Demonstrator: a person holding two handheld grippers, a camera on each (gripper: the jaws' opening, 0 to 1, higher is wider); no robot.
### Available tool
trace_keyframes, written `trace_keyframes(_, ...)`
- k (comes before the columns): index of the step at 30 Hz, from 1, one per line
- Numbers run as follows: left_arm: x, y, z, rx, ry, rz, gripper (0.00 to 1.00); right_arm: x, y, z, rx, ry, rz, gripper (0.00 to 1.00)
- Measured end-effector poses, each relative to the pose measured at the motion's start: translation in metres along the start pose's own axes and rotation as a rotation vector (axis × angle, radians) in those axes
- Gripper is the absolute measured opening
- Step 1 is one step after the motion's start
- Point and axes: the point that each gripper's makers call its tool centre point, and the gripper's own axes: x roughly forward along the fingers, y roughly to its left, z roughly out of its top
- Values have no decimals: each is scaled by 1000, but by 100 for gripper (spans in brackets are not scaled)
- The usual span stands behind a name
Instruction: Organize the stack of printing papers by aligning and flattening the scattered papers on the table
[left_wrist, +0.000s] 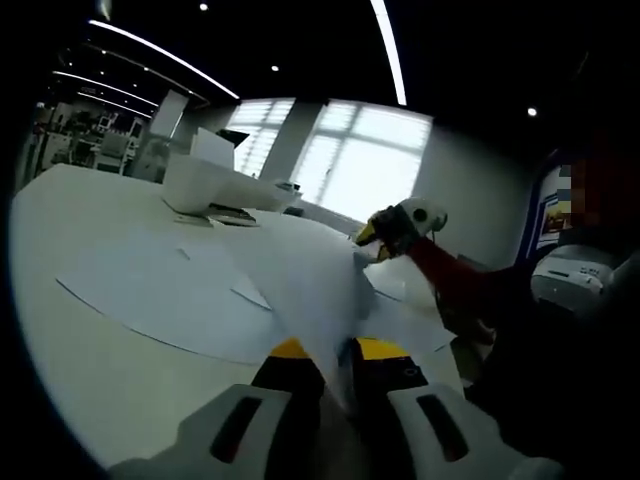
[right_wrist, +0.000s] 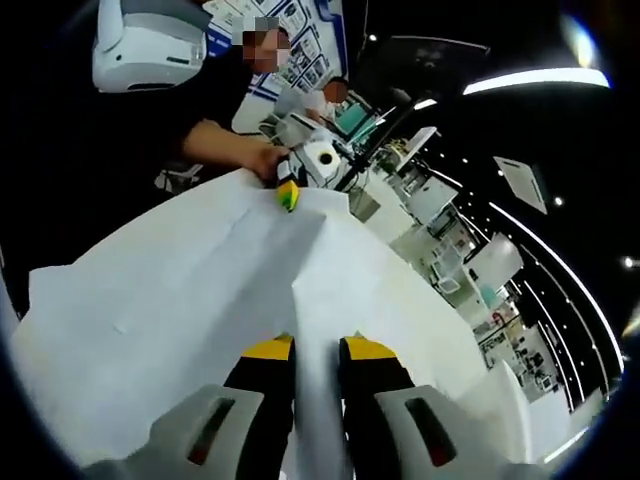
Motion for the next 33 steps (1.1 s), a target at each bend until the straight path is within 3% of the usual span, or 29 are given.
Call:
trace_keyframes(14, 1, -4, 0, 0, -2, -22, 20, 26, 9, 7, -69, -14, 87, 12)
trace_keyframes(19, 1, -6, 1, 13, -7, -31, 20, 35, 10, 4, -50, -6, 91, 23)
trace_keyframes(25, -2, -4, 1, 23, -2, -24, 13, 31, -5, -8, 110, -21, -17, 30)
trace_keyframes(30, -4, -2, 1, 39, -6, 2, 8, 19, -15, -31, 310, -9, -109, 40)
trace_keyframes(33, -6, -2, 3, 60, -20, 8, 7, 9, -15, -47, 483, -22, -153, 46)
